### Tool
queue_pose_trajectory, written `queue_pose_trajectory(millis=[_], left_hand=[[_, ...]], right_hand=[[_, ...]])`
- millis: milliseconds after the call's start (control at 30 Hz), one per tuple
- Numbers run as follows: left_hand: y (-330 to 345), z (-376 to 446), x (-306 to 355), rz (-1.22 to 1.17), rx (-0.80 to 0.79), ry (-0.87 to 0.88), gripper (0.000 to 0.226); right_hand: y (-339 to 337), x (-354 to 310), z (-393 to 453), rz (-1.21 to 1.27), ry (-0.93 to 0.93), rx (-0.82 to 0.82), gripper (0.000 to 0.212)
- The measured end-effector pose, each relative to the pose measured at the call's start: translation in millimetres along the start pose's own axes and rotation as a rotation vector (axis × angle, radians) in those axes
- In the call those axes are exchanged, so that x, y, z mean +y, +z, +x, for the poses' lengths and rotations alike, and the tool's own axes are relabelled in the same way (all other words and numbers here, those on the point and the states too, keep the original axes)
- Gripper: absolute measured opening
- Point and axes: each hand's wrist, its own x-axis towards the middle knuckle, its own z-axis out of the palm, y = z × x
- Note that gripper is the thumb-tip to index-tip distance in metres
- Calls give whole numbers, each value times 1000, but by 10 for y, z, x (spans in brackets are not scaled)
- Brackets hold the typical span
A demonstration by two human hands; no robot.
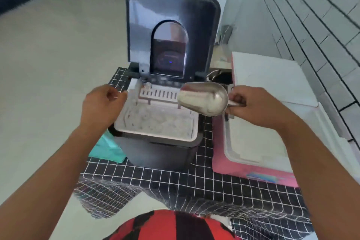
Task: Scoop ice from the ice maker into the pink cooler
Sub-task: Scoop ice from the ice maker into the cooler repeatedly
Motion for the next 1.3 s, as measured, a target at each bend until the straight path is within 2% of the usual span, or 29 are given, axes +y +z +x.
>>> queue_pose_trajectory(millis=[67,100,167,233,333,400,533,700,867,1000,1100,1300], left_hand=[[-56,117,-223,-31,-137,-102,40],[-66,167,-309,-49,-213,-99,46],[82,194,-273,-35,-313,-29,41],[186,185,-148,-38,-330,-10,26],[244,210,-162,-13,-323,-1,25],[245,203,-190,6,-299,39,23],[271,219,-229,33,-292,70,26],[274,197,-246,-36,-216,111,23],[270,173,-260,-102,-144,152,16],[279,185,-280,-115,-133,176,13],[294,188,-294,-110,-129,175,15],[291,194,-288,-115,-140,173,16]], right_hand=[[150,-393,145,-136,-15,-23,17],[223,-586,221,-228,3,-34,15],[209,-747,290,-467,16,-47,12],[179,-812,332,-716,-21,-55,14],[296,-1048,435,-965,-75,-92,17],[447,-1200,494,-1042,-57,-154,25],[760,-1267,608,-1019,-47,-199,36],[798,-1190,717,-957,32,-214,24],[949,-1275,619,-905,60,-217,29],[1269,-1316,645,-914,-7,-229,11],[1365,-1160,647,-813,-44,-269,20],[1522,-1027,667,-572,-18,-303,26]])
